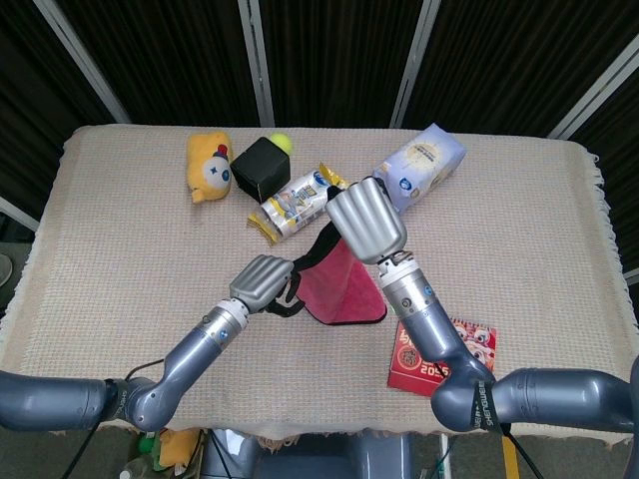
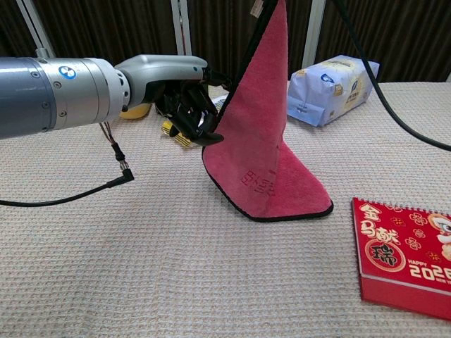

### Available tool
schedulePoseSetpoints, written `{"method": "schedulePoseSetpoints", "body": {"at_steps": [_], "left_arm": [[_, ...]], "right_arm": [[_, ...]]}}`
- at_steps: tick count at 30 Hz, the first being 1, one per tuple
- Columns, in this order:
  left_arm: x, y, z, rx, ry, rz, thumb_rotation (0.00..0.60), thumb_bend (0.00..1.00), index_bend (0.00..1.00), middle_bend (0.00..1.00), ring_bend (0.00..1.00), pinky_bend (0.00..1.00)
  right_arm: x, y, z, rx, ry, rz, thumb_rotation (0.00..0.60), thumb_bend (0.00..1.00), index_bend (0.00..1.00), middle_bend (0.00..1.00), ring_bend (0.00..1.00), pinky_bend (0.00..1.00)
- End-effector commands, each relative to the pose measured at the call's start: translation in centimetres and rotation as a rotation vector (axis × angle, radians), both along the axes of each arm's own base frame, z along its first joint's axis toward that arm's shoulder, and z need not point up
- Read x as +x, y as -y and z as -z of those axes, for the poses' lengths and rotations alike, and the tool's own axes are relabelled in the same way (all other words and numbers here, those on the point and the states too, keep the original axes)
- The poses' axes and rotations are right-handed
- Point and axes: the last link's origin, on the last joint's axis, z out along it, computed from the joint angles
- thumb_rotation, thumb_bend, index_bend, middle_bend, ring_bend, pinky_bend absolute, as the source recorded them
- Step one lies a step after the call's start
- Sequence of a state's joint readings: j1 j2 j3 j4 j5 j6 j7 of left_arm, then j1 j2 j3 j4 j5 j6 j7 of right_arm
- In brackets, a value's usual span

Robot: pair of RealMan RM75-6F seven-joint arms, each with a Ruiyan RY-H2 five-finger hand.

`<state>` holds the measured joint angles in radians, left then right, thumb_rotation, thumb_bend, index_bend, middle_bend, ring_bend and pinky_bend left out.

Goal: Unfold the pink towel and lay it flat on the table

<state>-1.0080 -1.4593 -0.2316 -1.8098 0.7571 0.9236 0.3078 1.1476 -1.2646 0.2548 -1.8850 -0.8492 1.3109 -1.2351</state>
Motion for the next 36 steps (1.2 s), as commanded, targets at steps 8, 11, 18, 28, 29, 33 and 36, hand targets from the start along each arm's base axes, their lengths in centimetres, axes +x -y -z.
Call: {"method": "schedulePoseSetpoints", "body": {"at_steps": [8, 11, 18, 28, 29, 33, 36], "left_arm": [[-1.6, -1.1, 1.7, -0.003, -0.04, -0.075, 0.6, 0.31, 0.29, 0.69, 0.66, 0.67], [-2.0, -1.4, 2.1, -0.003, -0.052, -0.09, 0.6, 0.31, 0.29, 0.69, 0.67, 0.67], [-2.7, -1.8, 2.5, -0.004, -0.08, -0.102, 0.6, 0.31, 0.32, 0.69, 0.67, 0.67], [-3.5, -2.3, 3.5, -0.007, -0.103, -0.125, 0.6, 0.33, 0.39, 0.7, 0.67, 0.67], [-3.6, -2.4, 3.6, -0.007, -0.106, -0.127, 0.6, 0.34, 0.4, 0.7, 0.67, 0.67], [-3.8, -2.5, 3.8, -0.009, -0.106, -0.133, 0.6, 0.36, 0.42, 0.7, 0.68, 0.68], [-3.9, -2.6, 4.1, -0.01, -0.11, -0.133, 0.6, 0.36, 0.44, 0.71, 0.68, 0.68]], "right_arm": [[0.0, -0.1, -0.3, -0.004, 0.003, -0.002, 0.6, 0.59, 0.8, 1.0, 1.0, 0.98], [0.0, -0.1, -0.4, -0.007, 0.002, -0.001, 0.6, 0.59, 0.8, 1.0, 1.0, 0.98], [-0.3, 0.0, -0.5, -0.008, -0.002, 0.009, 0.6, 0.59, 0.8, 1.0, 1.0, 0.98], [-0.2, -0.1, -0.3, -0.007, -0.006, 0.004, 0.6, 0.59, 0.8, 1.0, 1.0, 0.98], [-0.2, -0.1, -0.4, -0.008, -0.007, 0.005, 0.6, 0.59, 0.8, 1.0, 1.0, 0.98], [-0.3, -0.1, -0.4, -0.009, -0.007, 0.009, 0.6, 0.59, 0.8, 1.0, 1.0, 0.98], [-0.4, -0.1, -0.3, -0.007, -0.011, 0.009, 0.6, 0.59, 0.8, 1.0, 1.0, 0.98]]}}
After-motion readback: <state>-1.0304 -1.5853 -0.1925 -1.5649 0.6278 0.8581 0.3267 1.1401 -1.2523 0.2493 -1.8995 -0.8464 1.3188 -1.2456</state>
